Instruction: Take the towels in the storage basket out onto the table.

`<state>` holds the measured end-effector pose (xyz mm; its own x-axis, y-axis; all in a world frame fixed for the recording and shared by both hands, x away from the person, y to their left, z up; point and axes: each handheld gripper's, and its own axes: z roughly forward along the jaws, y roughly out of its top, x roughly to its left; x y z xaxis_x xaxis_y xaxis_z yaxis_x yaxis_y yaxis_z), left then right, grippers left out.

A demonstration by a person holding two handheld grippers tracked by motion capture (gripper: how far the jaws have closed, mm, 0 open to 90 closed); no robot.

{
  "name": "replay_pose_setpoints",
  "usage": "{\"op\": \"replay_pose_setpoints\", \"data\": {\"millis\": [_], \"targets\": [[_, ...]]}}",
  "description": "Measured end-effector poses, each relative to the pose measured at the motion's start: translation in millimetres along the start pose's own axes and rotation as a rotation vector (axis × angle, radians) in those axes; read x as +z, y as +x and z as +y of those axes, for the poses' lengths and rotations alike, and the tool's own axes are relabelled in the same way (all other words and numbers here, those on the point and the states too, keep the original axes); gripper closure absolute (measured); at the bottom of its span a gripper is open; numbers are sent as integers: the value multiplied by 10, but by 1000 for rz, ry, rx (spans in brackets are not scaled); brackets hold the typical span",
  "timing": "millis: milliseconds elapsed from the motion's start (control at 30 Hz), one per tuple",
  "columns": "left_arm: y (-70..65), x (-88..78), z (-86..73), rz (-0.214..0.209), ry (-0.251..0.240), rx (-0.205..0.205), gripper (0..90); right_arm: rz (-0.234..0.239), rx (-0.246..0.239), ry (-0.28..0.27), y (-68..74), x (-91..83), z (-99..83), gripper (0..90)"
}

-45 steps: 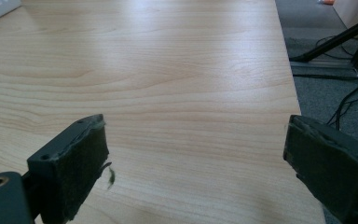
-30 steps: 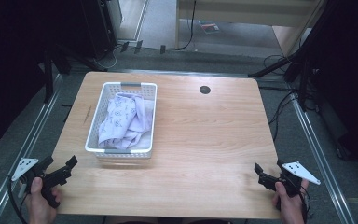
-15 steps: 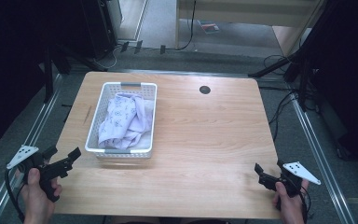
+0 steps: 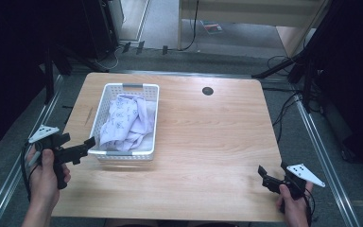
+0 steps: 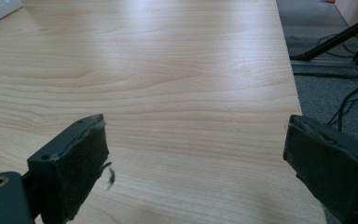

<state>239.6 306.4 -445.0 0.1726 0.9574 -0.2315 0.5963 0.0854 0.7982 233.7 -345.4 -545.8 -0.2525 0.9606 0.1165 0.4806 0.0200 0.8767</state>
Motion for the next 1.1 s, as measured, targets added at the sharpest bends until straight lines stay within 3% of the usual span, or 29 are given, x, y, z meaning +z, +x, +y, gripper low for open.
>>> {"op": "replay_pose_setpoints", "data": {"millis": [133, 267, 367, 500, 833, 1033, 1100], "targets": [[-69, 79, 126, -2, 47, 9, 20, -2, -4, 1, 4, 2, 0, 65], [-174, 134, 262, -42, 98, 61, 20, -1, -5, 1, 4, 2, 0, 66], [-248, 180, 383, -36, 116, 81, 20, 1, -8, 1, 3, 3, 1, 66], [-317, 278, 527, -41, 182, 104, 20, 3, 3, -1, -5, -1, 0, 66], [-459, 689, 716, -58, 321, 123, 0, 8, 2, -1, -7, 0, 1, 66], [-528, 958, 777, -82, 396, 110, 0, 8, 4, -2, -8, 0, 1, 66], [-558, 1056, 788, -64, 424, 114, 0, 9, 4, -2, -7, 0, 1, 66]]}}
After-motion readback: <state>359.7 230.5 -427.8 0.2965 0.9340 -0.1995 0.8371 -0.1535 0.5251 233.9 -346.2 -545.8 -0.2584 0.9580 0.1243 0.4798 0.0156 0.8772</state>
